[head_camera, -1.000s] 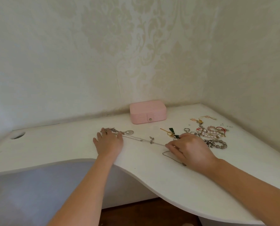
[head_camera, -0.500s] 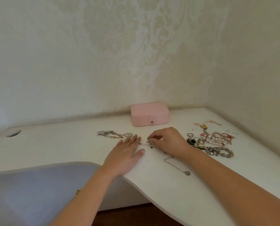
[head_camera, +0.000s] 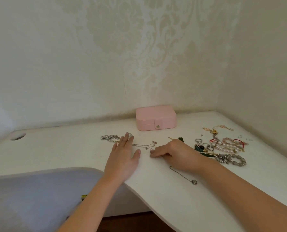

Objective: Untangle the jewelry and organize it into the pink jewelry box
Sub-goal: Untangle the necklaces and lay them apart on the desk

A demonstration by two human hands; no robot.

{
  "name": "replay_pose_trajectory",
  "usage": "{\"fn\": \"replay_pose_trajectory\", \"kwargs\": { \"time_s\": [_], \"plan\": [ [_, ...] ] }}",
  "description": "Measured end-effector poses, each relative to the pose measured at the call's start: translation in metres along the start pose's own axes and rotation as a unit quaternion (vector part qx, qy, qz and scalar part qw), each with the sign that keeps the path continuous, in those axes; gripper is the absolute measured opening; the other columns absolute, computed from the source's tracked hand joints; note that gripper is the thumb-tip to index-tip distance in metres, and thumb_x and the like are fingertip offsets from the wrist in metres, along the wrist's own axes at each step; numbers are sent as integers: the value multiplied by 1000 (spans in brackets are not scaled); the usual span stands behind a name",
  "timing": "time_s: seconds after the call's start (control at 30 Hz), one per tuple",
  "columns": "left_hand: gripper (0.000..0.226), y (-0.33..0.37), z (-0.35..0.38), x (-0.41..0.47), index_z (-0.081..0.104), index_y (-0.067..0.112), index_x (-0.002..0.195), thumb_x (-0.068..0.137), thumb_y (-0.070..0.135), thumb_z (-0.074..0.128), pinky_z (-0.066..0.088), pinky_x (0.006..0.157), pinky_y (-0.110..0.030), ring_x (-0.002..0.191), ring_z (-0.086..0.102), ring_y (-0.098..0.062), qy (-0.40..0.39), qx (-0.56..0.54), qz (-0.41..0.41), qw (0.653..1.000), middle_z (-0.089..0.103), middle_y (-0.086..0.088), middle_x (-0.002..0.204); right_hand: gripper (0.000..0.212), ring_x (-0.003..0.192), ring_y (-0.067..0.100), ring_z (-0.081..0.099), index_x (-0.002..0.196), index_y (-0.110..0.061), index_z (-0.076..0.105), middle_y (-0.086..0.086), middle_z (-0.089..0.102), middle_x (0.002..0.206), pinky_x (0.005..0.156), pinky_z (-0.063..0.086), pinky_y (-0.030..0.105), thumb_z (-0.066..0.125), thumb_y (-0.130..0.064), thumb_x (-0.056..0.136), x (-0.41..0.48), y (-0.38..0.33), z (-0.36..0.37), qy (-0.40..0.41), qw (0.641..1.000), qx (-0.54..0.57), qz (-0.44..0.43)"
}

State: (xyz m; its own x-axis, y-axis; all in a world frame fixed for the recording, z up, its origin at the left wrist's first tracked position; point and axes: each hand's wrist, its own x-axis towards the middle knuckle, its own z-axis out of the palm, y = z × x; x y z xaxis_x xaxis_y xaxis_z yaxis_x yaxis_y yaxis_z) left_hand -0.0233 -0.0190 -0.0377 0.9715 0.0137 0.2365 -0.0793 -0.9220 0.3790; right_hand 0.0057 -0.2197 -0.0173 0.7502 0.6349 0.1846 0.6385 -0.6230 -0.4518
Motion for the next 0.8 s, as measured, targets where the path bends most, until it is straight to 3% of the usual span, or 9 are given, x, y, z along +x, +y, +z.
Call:
{"fn": "replay_pose_trajectory", "kwargs": {
  "time_s": [0.17,0.33,0.4,0.47,0.57,0.63,0.67,0.77,0.8],
  "plan": [
    [59,-1,3,4,16,11,151,100,38,28,5,118,-31,146,8,-13,-30,35,-44,998,11,-2,159,33,109,7,61,111,-25,70,-7,69,114,97,43,21,53,-4,91,-9,4,-20,-32,998,-25,47],
    [64,-4,5,6,17,8,150,98,44,28,9,118,-36,146,9,-22,-9,48,-93,995,12,-10,158,35,110,3,57,119,-28,66,-12,63,123,74,31,-7,53,-8,93,-17,8,-33,-61,993,-78,69],
    [65,-3,4,5,15,8,150,97,45,28,9,119,-36,146,8,-22,0,47,-100,994,10,-11,159,42,109,0,55,122,-28,63,-15,52,136,73,31,-4,49,-3,92,-17,7,-34,-66,992,-86,68],
    [65,-1,3,3,13,10,150,98,43,31,7,119,-35,146,6,-21,9,31,-89,995,6,-8,159,53,105,-5,49,130,-32,56,-20,35,147,81,33,6,44,1,90,-18,4,-31,-78,991,-91,60],
    [56,1,-1,-2,21,16,150,99,32,37,5,118,-29,146,9,-16,47,-10,-46,998,9,0,159,68,133,0,33,144,-31,36,-21,18,153,104,26,13,38,4,86,-15,1,-20,-104,987,-106,59],
    [50,3,-3,-5,32,16,146,98,24,40,10,117,-28,144,17,-14,73,-34,-39,996,22,2,156,69,140,3,23,147,-29,29,-19,16,154,109,17,15,37,4,87,-13,-2,-15,-117,985,-114,51],
    [47,3,-3,-6,38,14,144,98,22,41,16,116,-28,142,23,-15,81,-38,-47,995,29,1,154,70,139,5,26,147,-30,27,-21,14,153,108,18,15,36,4,87,-13,-3,-13,-116,985,-119,46],
    [42,2,-3,-6,49,11,136,95,20,41,33,107,-31,130,42,-21,80,-39,-85,992,46,-2,144,79,121,12,50,147,-39,23,-36,6,146,96,40,21,34,5,82,-15,-5,-11,-96,989,-107,28],
    [42,3,-3,-6,51,11,135,95,20,41,37,104,-32,127,46,-22,76,-41,-94,992,49,-3,141,79,121,12,50,147,-39,22,-35,6,148,96,40,21,34,5,83,-15,-7,-10,-91,990,-108,16]
  ]
}}
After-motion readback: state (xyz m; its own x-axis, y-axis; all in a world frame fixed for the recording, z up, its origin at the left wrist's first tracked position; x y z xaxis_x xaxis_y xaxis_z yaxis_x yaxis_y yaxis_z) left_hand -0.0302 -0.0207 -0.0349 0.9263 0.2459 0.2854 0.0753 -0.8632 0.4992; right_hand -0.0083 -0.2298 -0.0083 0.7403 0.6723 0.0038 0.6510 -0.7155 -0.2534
